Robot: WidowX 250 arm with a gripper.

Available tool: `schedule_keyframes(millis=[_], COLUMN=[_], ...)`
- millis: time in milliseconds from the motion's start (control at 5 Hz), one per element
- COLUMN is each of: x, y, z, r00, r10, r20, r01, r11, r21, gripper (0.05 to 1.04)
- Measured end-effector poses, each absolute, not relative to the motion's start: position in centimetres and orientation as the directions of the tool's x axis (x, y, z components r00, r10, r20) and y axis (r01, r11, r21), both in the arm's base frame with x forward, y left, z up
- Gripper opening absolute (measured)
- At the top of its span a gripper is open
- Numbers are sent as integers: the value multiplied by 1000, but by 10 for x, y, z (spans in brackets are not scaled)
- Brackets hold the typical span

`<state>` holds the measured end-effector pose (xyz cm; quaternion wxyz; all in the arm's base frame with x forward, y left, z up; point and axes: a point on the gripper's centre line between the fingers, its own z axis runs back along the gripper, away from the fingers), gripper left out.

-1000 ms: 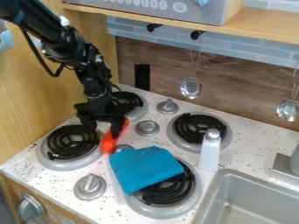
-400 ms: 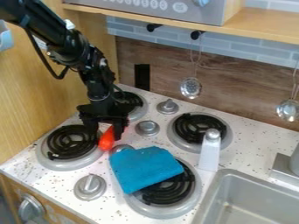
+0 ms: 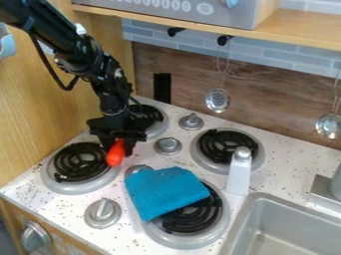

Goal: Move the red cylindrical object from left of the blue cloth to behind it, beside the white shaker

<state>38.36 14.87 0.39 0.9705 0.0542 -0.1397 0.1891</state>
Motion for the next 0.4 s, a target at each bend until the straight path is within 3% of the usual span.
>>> schedule_keyframes(millis=[400], x=[379], y=[146], z=[5], r00=[882], r10=[366], r20=[298], r01=[-395], r11=[918], r21=[42], gripper=[554])
